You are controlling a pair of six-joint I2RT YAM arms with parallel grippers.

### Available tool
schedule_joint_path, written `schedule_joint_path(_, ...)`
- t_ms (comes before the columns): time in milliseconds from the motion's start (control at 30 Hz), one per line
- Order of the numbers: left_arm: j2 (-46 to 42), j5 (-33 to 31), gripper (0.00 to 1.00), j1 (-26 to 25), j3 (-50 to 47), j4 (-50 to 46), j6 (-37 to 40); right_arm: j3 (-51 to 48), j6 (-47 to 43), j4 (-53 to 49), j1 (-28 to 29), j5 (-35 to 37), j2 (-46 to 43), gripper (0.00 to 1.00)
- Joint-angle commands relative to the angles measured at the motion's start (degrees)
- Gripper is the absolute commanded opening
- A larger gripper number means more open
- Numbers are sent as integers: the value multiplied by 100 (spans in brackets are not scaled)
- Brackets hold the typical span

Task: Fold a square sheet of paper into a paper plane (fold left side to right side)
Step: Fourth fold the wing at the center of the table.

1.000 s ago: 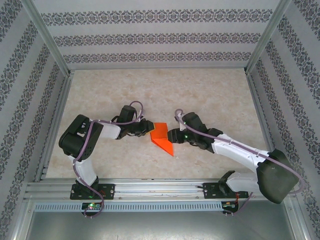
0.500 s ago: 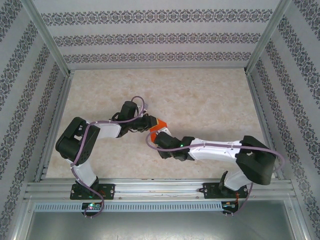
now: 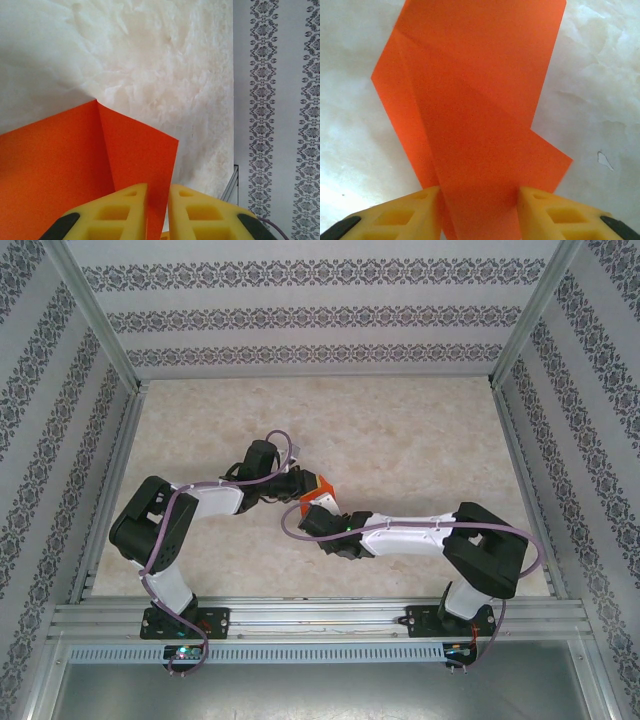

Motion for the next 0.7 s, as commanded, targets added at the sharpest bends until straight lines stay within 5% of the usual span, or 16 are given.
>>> schedule_joint_path(0, -168, -34, 18, -53, 124, -119, -31, 115, -29, -174, 51, 248, 84, 40)
schedule_joint_path(300, -221, -121, 18, -58, 96, -207, 37, 89, 40, -250, 53, 329, 120, 24)
schedule_joint_path(567, -737, -377, 25, 95, -65, -734, 387, 2, 36, -200, 21, 257, 7, 0)
schedule_joint_path(667, -1060, -394, 26, 314, -259, -872, 450, -79, 6, -91, -47, 38, -152, 0)
